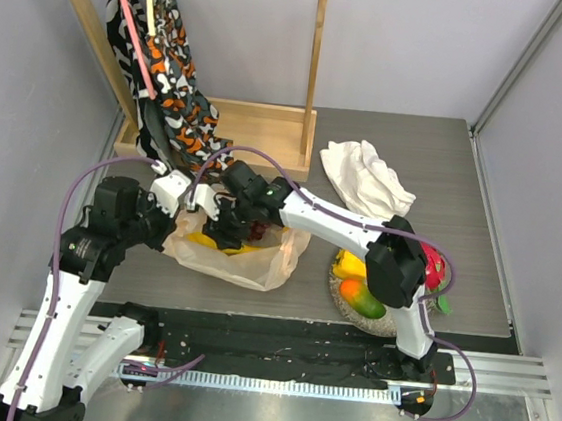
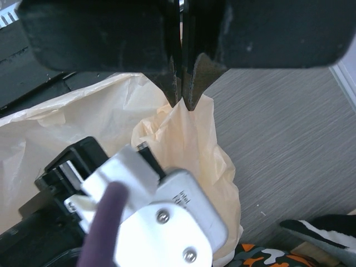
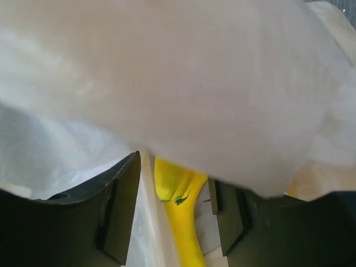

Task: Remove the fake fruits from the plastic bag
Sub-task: Take out the fake fruit from the plastic bag.

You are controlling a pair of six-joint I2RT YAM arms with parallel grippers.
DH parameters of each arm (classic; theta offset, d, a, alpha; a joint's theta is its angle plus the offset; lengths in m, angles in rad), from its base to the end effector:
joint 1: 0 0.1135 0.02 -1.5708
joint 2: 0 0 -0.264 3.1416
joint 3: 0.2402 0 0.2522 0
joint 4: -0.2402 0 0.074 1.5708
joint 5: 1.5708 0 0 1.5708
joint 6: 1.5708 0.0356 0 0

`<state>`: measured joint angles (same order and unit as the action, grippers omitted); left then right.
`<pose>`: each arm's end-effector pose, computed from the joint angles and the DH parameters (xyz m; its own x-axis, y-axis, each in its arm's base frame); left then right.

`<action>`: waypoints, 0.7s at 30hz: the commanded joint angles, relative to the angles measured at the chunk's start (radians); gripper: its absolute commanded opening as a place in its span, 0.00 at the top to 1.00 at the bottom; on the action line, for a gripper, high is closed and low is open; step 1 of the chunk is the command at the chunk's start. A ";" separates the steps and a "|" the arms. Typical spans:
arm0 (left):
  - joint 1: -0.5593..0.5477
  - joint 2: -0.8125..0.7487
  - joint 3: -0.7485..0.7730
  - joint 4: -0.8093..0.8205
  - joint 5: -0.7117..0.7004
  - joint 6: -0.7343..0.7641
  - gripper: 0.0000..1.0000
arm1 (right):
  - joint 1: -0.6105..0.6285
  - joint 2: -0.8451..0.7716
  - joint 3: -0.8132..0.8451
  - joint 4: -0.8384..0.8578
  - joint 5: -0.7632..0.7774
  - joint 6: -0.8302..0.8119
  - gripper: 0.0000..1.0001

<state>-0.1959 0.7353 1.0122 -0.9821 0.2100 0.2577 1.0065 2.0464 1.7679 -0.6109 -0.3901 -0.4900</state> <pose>0.1224 -0.0319 0.3447 -0.5266 0.3586 -0.7708 0.4967 0.8656 0.0634 0.2347 0.3961 0.2555 0.0616 -0.7166 -0.6948 -0.9981 -0.0510 -0.0358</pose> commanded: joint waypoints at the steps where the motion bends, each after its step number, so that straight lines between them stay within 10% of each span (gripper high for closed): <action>1: 0.003 0.001 0.002 0.054 0.019 -0.011 1.00 | 0.009 0.035 0.053 0.046 0.055 0.007 0.41; 9: 0.003 0.010 -0.003 0.066 0.019 -0.015 1.00 | 0.014 0.070 0.027 0.039 0.085 -0.036 0.44; 14: 0.003 0.009 -0.009 0.076 0.012 -0.018 1.00 | 0.015 0.046 0.092 0.033 0.085 -0.048 0.75; 21: 0.003 0.022 -0.017 0.106 -0.015 -0.044 1.00 | 0.011 -0.049 0.399 -0.309 -0.072 -0.064 0.80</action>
<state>-0.1959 0.7490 0.9955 -0.9447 0.2085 0.2382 1.0134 2.1212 1.9800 -0.7673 -0.3454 -0.5312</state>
